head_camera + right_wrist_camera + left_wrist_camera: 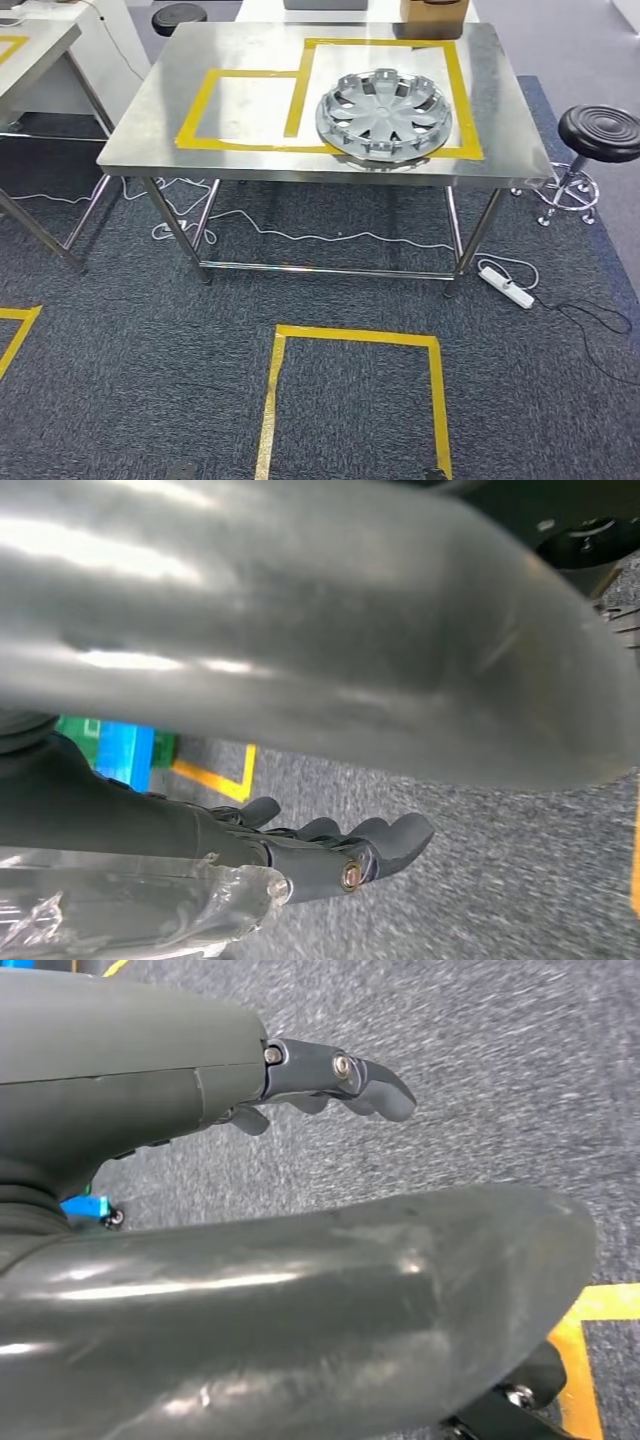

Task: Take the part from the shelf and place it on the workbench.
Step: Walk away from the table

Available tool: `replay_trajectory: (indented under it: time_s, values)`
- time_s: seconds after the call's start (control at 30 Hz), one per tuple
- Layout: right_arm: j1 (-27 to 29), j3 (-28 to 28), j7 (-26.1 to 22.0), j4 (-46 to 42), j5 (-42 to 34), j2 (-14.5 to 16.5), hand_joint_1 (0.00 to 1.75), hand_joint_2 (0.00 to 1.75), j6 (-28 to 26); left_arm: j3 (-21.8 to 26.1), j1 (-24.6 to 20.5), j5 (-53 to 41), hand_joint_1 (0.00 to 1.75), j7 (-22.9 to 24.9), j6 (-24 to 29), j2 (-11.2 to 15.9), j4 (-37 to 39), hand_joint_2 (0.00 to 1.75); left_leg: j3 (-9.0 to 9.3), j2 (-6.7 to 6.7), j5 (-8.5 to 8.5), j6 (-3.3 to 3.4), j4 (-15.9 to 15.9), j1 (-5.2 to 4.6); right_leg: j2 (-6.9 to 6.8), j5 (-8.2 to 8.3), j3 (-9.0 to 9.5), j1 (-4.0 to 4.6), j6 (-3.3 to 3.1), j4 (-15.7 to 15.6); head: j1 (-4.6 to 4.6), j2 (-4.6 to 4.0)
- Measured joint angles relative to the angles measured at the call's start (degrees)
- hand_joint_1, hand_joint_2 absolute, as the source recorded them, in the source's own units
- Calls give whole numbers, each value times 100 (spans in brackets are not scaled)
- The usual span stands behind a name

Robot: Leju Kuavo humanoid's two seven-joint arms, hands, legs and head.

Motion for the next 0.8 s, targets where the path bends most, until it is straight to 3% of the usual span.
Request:
replay_trajectory:
  time_s: [0.07, 0.1, 0.17, 0.2, 0.27, 0.3, 0.33, 0.37, 0.4, 0.43, 0.47, 0.53, 0.6, 0.67, 0.7, 0.73, 0.8]
  values:
    - [-5, 0, 9, 2, 2, 6, 0, 0, 1, -19, -27, -22, 0, -8, 22, -14, -1, 0, 355, 285, 150, 35, -626, -65, -132, -24, 19, 36, 52, 10, -6, 0]
    - [-7, 0, 18, 3, 3, 7, 0, 0, 1, -22, -37, -33, 0, -13, 36, -25, -1, 0, 418, 358, 153, 46, -762, -89, -198, -34, 35, 55, 83, 4, -7, 0]
    - [-14, 0, 41, 7, 5, 9, 0, 0, 2, -26, -26, -40, 0, -19, 59, -36, -1, 0, 404, 240, 146, 85, -801, -98, -331, -43, 83, 65, 144, -35, -2, 0]
    - [-22, 0, 49, 8, 5, 10, 0, 0, 3, -26, -8, -42, 0, -20, 70, -34, -1, 0, 401, 162, 156, 114, -810, -90, -279, -72, 96, 54, 178, -25, 3, 0]
    - [-23, 0, 54, 13, 5, 14, 0, 0, 4, -26, 4, -43, 0, -20, 85, -33, -1, 0, 401, 17, 184, 180, -826, -65, 59, -295, -23, 28, 224, 284, 27, 0]
    - [-19, 0, 54, 16, 5, 14, 0, 0, 4, -27, 0, -44, 0, -21, 88, -39, -1, 0, 393, -60, 193, 203, -827, -62, 269, -482, -176, 23, 233, 624, 45, 0]
    - [-11, 0, 55, 19, 4, 14, 0, 0, 4, -29, -7, -47, 0, -21, 89, -47, -1, 0, 385, -143, 199, 222, -827, -66, 392, -669, -367, 28, 229, 1029, 56, 0]
    - [-1, 0, 57, 22, 5, 14, 0, 0, 4, -30, -10, -48, 0, -22, 88, -55, -1, 0, 379, -233, 204, 234, -827, -74, 442, -788, -542, 38, 221, 1373, 63, 0]
    - [7, 0, 61, 23, 5, 14, 0, 0, 4, -31, -4, -50, 0, -22, 89, -59, -1, 0, 376, -325, 207, 240, -826, -82, 463, -808, -653, 47, 209, 1563, 67, 0]
    - [15, 0, 64, 24, 7, 14, 0, 0, 4, -31, 5, -59, 0, -22, 94, -60, -1, 0, 378, -419, 211, 242, -826, -88, 478, -705, -659, 52, 190, 1521, 68, 0]
    - [21, 0, 68, 24, 9, 14, 0, 0, 3, -34, 15, -74, 0, -27, 110, -60, -1, 0, 382, -514, 216, 240, -825, -92, 514, -510, -554, 55, 167, 1256, 67, 0]
    - [24, 0, 74, 25, 12, 14, 0, 0, -1, -53, 22, -121, 0, -39, 158, -69, -1, 0, 381, -687, 225, 218, -816, -99, 766, -129, -207, 38, 117, 462, 69, 0]
    - [17, 0, 84, 26, 16, 17, 0, 0, -5, -85, 23, -145, 0, -46, 188, -79, -1, 0, 346, -824, 247, 162, -811, -92, 984, -16, -3, 24, 89, 17, 70, 0]
    - [4, -1, 99, 26, 26, 21, 0, 0, -10, -114, 46, -145, 0, -46, 191, -81, 0, 0, 306, -949, 284, 83, -830, -65, 934, -18, 27, 36, 52, -36, 68, 0]
    - [-1, -2, 107, 26, 32, 23, 0, 0, -13, -126, 65, -144, 0, -46, 191, -82, 1, 0, 289, -913, 283, 50, -825, -60, 865, 1, 37, 37, 17, -57, 68, 0]
    - [-3, -2, 112, 26, 38, 24, 0, 0, -16, -136, 79, -144, 0, -46, 191, -83, 1, 0, 247, -788, 229, 19, -757, -66, 789, 22, 49, 33, -20, -83, 51, 0]
    - [5, -2, 115, 26, 42, 26, 0, 0, -17, -151, 74, -144, 0, -46, 190, -83, 1, 87, 17, -407, -62, -34, -303, -80, 618, 46, 63, 26, -71, -121, 15, 0]
